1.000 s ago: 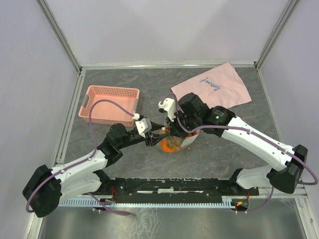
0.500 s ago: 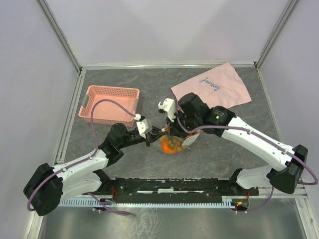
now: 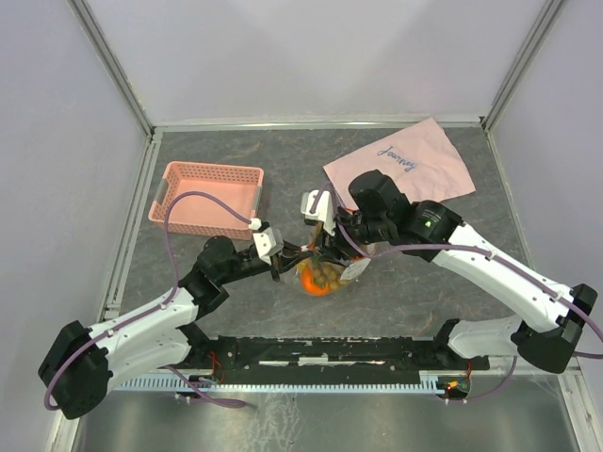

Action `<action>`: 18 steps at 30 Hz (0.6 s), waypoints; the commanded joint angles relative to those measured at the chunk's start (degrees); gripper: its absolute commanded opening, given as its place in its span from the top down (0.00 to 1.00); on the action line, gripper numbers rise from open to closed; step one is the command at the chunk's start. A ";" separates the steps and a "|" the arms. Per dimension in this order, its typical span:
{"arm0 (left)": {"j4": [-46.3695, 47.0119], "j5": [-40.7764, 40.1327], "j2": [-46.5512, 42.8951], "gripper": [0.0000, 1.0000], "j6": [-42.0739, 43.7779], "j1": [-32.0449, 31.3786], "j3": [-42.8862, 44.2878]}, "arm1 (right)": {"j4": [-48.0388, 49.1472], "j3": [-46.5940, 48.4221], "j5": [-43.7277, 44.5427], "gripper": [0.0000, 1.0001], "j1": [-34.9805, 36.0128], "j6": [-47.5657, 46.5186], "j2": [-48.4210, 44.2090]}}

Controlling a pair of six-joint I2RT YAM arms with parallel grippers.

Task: Place the food in the zip-top bag and seal the zipper
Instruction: Zip the zipper food storage bag at the center of the board.

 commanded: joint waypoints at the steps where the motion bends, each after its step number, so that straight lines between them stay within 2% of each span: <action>1: 0.55 -0.50 -1.01 0.97 0.46 -0.15 1.21 | 3.54 2.38 -6.23 0.39 0.24 -10.62 -0.55; 6: -0.34 -0.37 -1.68 0.97 0.86 -0.08 1.17 | 3.17 2.84 -11.62 0.39 0.24 -19.66 2.50; 12: -0.70 -0.41 -2.81 0.97 1.36 -0.22 0.51 | 1.59 5.63 -11.30 0.45 0.24 -23.89 6.21; 18: -0.98 -0.59 -3.21 0.97 1.57 -0.22 0.48 | -0.65 8.23 -12.46 0.58 0.24 -24.98 9.95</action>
